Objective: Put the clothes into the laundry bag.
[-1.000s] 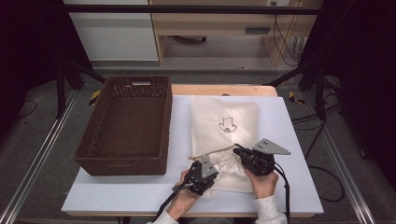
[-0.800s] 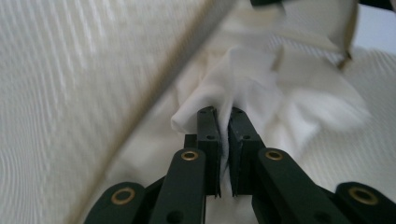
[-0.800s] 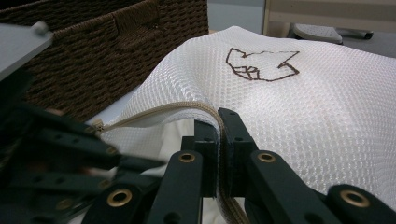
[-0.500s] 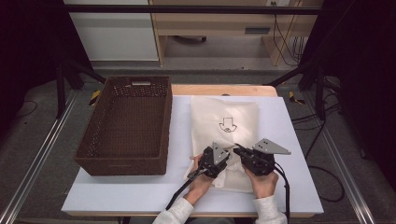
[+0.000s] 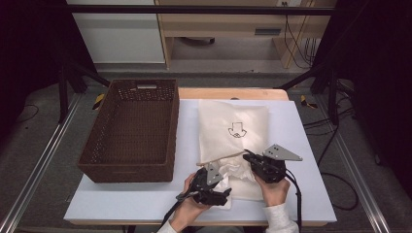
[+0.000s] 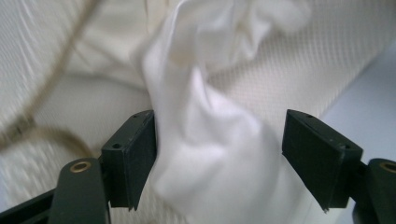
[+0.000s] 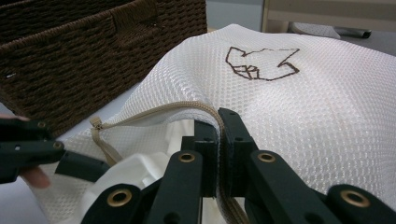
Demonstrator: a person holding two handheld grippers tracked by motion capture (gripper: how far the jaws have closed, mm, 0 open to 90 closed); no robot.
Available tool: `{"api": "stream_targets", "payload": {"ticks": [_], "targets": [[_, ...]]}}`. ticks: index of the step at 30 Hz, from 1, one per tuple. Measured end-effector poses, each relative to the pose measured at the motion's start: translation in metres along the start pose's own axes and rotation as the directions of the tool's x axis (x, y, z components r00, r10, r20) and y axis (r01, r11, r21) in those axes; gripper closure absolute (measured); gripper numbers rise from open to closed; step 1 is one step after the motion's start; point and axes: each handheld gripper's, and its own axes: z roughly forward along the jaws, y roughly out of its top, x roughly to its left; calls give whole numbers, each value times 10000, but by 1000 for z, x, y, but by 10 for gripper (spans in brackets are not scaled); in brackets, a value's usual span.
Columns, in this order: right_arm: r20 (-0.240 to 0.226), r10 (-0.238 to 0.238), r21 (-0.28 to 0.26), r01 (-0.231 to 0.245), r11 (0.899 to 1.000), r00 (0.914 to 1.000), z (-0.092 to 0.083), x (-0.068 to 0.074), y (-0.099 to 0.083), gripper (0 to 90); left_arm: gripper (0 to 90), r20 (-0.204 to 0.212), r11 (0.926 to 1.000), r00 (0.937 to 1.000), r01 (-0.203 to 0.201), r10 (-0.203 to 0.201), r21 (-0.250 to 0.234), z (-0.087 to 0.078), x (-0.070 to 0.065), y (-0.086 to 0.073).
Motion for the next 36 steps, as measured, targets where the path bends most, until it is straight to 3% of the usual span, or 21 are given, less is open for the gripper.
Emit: {"api": "stream_targets", "payload": {"ticks": [2, 4, 6, 8, 9, 20, 22, 24, 28, 30, 33, 36], "targets": [[1, 33, -2, -33, 10000, 10000, 0, -1, 0, 867, 298, 69, 9994, 10000, 24, -26, 344, 3, -2, -7], [4, -17, 12, 17, 10000, 10000, 0, 0, 0, 867, 419, 199, 10000, 9998, -39, 38, 51, 3, -4, -10], [4, -37, -21, 37, 10000, 10000, 0, 0, 0, 867, 662, 433, 10000, 9991, -20, 20, 5, 2, -5, -7], [4, 9, -7, -9, 10000, 10000, 0, 0, 0, 867, 827, 411, 9998, 9990, -188, 186, 34, 3, -6, -3], [-3, 8, -17, -8, 10000, 10000, 0, 0, 0, 867, 848, 502, 9999, 9987, -109, 109, 7, 4, -6, 0], [-6, 55, -80, -55, 10000, 10000, 0, -1, 0, 867, 858, -343, 9941, 9994, -29, -8, -1083, 55, 4, 44], [-6, 36, -124, -36, 9999, 10000, -1, -1, 1, 868, 856, -643, 9903, 9979, -98, 9, -1384, 64, 5, 47], [16, 128, -172, -128, 9998, 9999, -2, -2, 1, 867, 850, -807, 9905, 9966, 24, -136, -1372, 71, 7, 47], [30, 107, -139, -107, 9998, 9999, -2, -3, 1, 868, 815, -668, 9916, 9975, 137, -224, -1286, 69, 8, 46], [27, 62, -96, -61, 9999, 10000, -2, -2, 0, 868, 723, -557, 9936, 9983, 88, -152, -1130, 63, 5, 45], [9, 127, -78, -127, 9999, 9999, -1, -3, 0, 867, 527, -305, 9951, 9995, -130, 100, -985, 44, -1, 41], [30, 107, -74, -107, 9999, 9999, -2, -3, 0, 867, 449, -490, 9910, 9972, -615, 561, -1185, 17, -1, 37]]}}
